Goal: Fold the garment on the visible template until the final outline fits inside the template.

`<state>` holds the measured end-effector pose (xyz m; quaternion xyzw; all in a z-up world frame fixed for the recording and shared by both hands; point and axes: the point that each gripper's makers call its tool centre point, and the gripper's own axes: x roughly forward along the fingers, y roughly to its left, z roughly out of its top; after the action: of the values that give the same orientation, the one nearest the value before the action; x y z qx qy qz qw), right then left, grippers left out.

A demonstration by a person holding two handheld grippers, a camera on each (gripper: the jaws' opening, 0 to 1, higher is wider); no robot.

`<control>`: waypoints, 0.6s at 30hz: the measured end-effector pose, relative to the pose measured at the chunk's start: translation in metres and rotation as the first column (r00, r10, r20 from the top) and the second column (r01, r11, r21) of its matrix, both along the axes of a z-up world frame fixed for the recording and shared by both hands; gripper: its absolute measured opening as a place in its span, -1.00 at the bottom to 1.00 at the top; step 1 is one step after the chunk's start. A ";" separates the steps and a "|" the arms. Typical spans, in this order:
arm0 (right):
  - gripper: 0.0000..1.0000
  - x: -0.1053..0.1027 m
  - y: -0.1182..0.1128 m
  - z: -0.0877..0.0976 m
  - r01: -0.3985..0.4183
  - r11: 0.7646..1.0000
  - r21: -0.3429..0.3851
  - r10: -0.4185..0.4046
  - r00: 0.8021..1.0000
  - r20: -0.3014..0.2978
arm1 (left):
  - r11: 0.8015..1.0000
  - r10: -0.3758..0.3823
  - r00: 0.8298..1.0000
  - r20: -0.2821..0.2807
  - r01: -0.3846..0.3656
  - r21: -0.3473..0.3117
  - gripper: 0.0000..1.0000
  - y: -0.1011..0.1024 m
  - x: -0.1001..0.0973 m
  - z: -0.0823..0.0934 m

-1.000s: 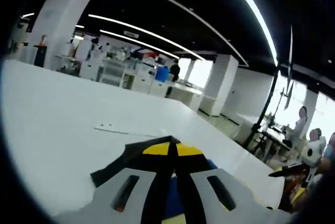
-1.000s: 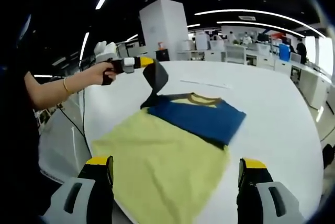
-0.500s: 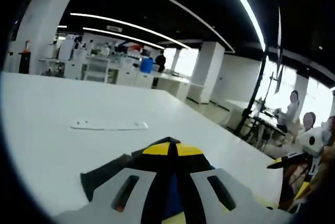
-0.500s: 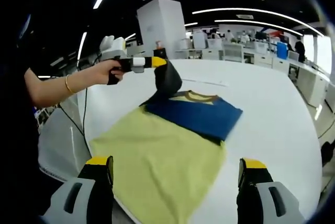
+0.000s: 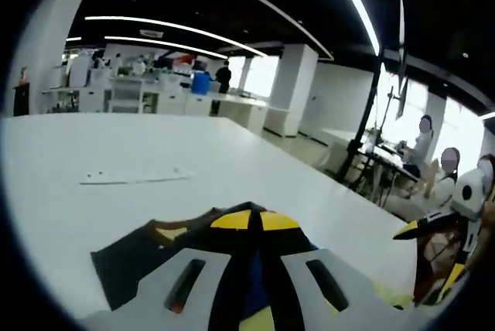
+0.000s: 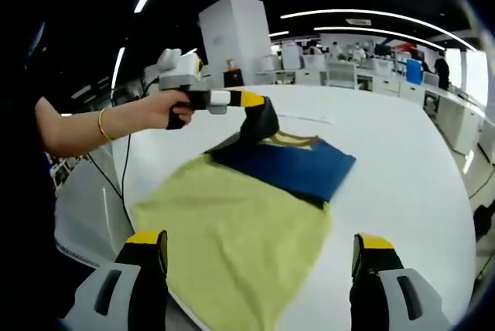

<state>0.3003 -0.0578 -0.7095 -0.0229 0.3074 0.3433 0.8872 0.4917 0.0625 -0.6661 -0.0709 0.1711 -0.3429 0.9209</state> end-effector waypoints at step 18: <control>0.98 -0.002 -0.006 -0.005 0.016 1.000 0.001 -0.016 1.000 -0.011 | 0.936 -0.194 0.979 -0.056 0.202 0.287 -1.00 -0.035 -0.037 -0.074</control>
<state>0.2978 -0.0635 -0.7143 -0.0184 0.3121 0.3365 0.8883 0.4545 0.0274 -0.7399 0.0786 0.2383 -0.4038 0.8798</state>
